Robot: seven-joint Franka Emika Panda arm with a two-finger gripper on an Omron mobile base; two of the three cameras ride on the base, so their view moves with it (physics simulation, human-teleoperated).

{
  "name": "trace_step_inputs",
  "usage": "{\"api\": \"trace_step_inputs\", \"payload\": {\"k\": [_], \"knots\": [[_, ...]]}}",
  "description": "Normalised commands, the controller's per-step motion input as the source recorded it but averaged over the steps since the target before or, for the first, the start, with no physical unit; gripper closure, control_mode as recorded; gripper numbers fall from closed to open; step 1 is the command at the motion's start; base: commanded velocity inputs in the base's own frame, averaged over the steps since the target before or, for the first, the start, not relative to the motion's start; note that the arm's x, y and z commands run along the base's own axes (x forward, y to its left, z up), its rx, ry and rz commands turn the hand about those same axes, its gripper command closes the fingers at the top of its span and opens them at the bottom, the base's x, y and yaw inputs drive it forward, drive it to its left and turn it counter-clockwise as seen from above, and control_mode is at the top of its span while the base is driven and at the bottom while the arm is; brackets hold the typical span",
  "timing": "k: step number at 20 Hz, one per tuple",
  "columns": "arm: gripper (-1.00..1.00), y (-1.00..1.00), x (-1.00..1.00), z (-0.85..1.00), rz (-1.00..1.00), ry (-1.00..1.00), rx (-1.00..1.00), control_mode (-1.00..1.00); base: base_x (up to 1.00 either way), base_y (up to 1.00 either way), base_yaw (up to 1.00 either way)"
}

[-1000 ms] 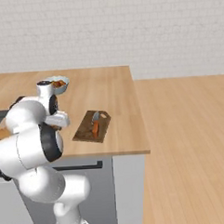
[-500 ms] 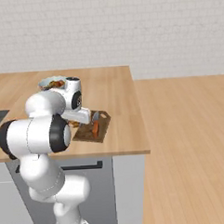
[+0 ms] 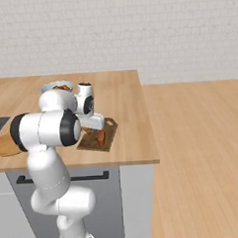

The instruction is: Pick up the knife from the drawer and place it on the cutting board. Then place the meat from the plate to the cutting board.

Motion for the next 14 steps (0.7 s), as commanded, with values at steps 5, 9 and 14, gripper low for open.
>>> {"api": "trace_step_inputs", "payload": {"k": [5, 9, 14], "knots": [[1.00, 0.00, 0.29, -0.44, 0.03, 0.00, -0.03, -1.00, 0.00, 0.00, 0.00], [-1.00, 0.00, 0.16, -0.27, 0.05, 0.00, -0.01, -1.00, 0.00, 0.00, 0.00], [-1.00, -0.05, 0.17, 0.00, 0.04, -0.03, 0.00, -1.00, 0.00, 0.00, 0.00]]}}
